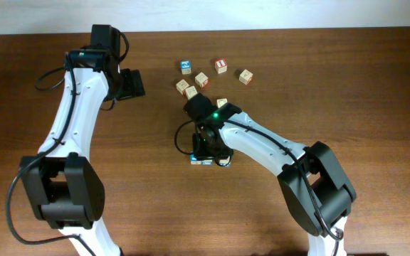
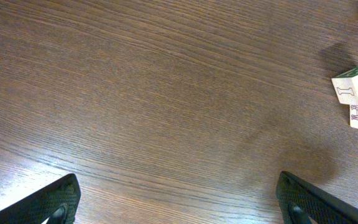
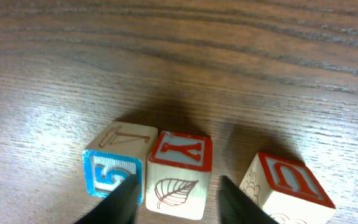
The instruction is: Rotate 3 blocks
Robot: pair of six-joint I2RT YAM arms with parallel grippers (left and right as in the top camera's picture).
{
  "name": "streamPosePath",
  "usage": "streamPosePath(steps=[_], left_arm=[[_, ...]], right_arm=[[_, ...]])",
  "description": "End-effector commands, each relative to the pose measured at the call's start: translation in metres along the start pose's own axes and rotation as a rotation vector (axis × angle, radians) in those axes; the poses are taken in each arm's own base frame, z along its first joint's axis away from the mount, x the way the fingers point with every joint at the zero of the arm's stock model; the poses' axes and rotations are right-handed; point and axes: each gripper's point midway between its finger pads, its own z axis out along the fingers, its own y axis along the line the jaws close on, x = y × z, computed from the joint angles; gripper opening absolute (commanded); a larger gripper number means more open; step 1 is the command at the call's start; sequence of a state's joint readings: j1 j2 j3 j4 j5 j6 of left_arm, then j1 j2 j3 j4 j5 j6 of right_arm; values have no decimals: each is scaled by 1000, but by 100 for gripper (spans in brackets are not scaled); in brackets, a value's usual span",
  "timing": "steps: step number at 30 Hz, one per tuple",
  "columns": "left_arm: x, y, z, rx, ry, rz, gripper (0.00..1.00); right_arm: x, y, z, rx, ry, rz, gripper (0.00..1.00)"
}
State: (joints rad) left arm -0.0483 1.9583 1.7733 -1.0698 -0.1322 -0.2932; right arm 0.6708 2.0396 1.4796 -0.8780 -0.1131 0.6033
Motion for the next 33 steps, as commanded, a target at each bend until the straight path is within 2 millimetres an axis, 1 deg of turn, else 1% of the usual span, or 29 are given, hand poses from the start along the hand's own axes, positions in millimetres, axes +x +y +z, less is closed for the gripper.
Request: streamPosePath(steps=[1,2,4,5,6,7,8,9,11,12,13,15,18,21,25,26,28,29,31,32,33], left_arm=[[-3,1,1,-9,-6,-13,99],[-3,1,1,-9,-6,-13,99],[-3,1,1,-9,-5,-13,99],[-3,1,1,-9,-5,-13,99],[-3,1,1,-9,-6,-13,99],[-3,1,1,-9,-6,-13,99],[-3,1,1,-9,-5,-13,99],[-3,1,1,-9,-5,-13,99],[-3,1,1,-9,-5,-13,99],[-3,1,1,-9,-5,-13,99],[-3,1,1,-9,-6,-13,99],[-3,1,1,-9,-5,-13,99],[-3,1,1,-9,-6,-13,99],[-3,1,1,-9,-5,-13,99],[-3,1,1,-9,-5,-13,99],[-3,1,1,-9,-6,-13,99],[-3,1,1,-9,-6,-13,99],[-3,1,1,-9,-6,-13,99],[-3,1,1,-9,-5,-13,99],[-3,1,1,-9,-6,-13,99],[-3,1,1,-9,-5,-13,99]], right_arm=[[4,-4,5,7,28,15,49],[2,-3,1,10,25,3,50],[-7,1,-19,22,8,-14,50],[-9,0,-30,35,11,-9,50],[-10,-15,-48,97,30,16,49],[-4,-38,-52,143,80,61,43],[-1,-53,-49,169,105,88,38],[5,-71,-41,196,136,123,33],[17,-93,-20,219,173,177,33],[21,-95,-13,219,181,177,33],[23,-94,-10,219,182,173,33],[18,-79,-6,177,152,147,33],[17,-71,-4,162,141,139,33],[13,-57,-1,89,135,142,33],[5,-53,0,69,104,158,33],[3,-52,0,66,97,156,34],[2,-52,-8,70,106,147,40],[0,-49,-20,72,112,128,40],[-3,-37,-38,65,106,91,41],[0,-30,-40,61,110,76,41],[9,-21,-39,50,132,55,40]])
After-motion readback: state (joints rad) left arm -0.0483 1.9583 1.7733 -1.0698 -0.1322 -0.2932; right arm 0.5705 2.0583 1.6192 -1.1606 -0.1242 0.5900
